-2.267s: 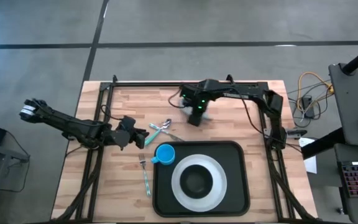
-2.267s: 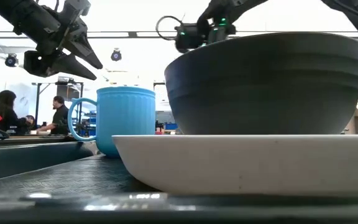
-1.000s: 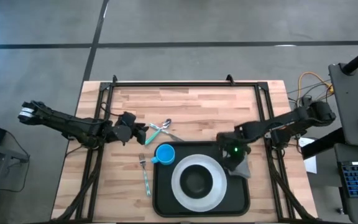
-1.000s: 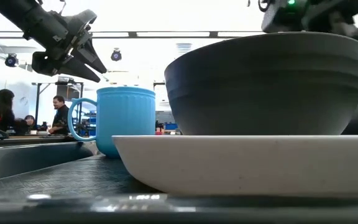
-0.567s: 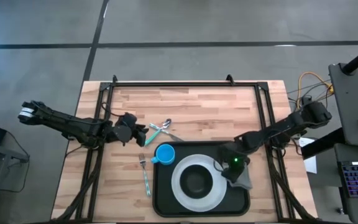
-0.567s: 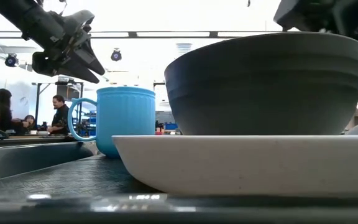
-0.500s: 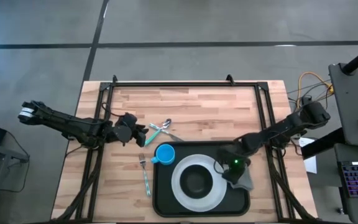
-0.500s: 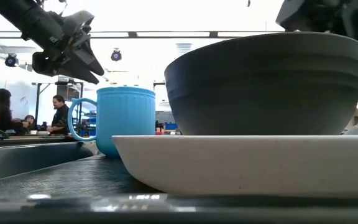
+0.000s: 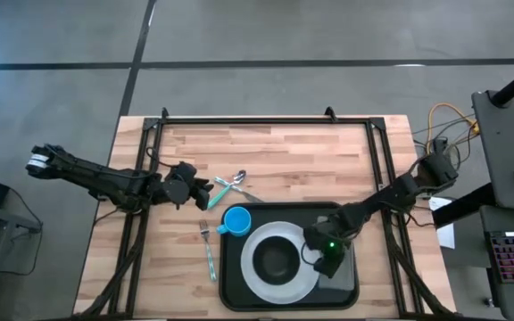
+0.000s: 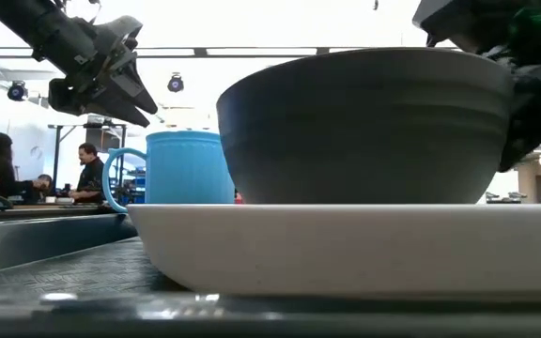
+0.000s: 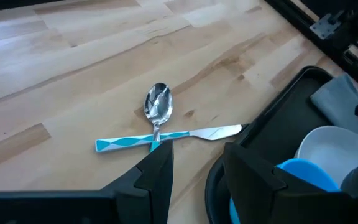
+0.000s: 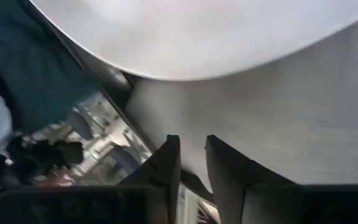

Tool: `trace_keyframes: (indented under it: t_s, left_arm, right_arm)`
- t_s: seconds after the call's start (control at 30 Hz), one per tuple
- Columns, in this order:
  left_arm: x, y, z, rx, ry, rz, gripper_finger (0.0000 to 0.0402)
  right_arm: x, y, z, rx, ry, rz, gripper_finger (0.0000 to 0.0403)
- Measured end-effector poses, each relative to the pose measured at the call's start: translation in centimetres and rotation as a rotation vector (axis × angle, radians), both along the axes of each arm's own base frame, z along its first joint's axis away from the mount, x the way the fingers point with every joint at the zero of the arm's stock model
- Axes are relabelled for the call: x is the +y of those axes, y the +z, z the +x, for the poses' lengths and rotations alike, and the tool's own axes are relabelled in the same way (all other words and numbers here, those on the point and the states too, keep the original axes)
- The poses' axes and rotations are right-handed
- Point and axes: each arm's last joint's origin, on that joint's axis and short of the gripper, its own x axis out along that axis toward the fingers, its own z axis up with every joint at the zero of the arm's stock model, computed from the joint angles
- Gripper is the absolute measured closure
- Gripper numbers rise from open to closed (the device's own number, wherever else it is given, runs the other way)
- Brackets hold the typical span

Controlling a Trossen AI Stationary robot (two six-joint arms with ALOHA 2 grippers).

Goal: Set up tray
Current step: Put the gray napkin on the black tray to the right side of the white plate, then put the blue green fork on the gray napkin

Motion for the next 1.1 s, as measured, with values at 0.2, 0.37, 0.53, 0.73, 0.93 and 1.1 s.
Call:
trace_keyframes:
  t_s: [0.2, 0.37, 0.53, 0.73, 0.93, 1.1]
  left_arm:
    - [0.0, 0.7, 0.2, -0.047, 0.026, -0.042, 0.0280]
    - [-0.1, 1.6, 0.4, -0.065, 0.021, -0.040, 0.0280]
    - [-0.2, 1.6, 0.4, -0.048, -0.040, -0.094, 0.0280]
    - [0.2, -0.3, 0.4, 0.142, -0.073, -0.185, 0.0280]
    - [1.0, -2.2, 1.9, 0.247, -0.050, -0.231, 0.0265]
    - [1.8, -3.9, 3.1, 0.326, -0.028, -0.288, 0.0220]
  right_arm:
    - [1.6, -0.8, -0.6, 0.007, 0.060, -0.036, 0.0283]
    - [2.2, 0.5, -1.1, -0.107, 0.016, -0.155, 0.0247]
    - [1.5, 2.3, -1.5, -0.230, -0.076, -0.307, 0.0230]
    - [-0.5, 3.7, -2.9, -0.235, -0.110, -0.515, 0.0229]
    - [-3.1, 4.4, -4.0, -0.180, -0.145, -0.561, 0.0229]
    - [-4.2, 5.1, -4.2, -0.199, -0.200, -0.549, 0.0229]
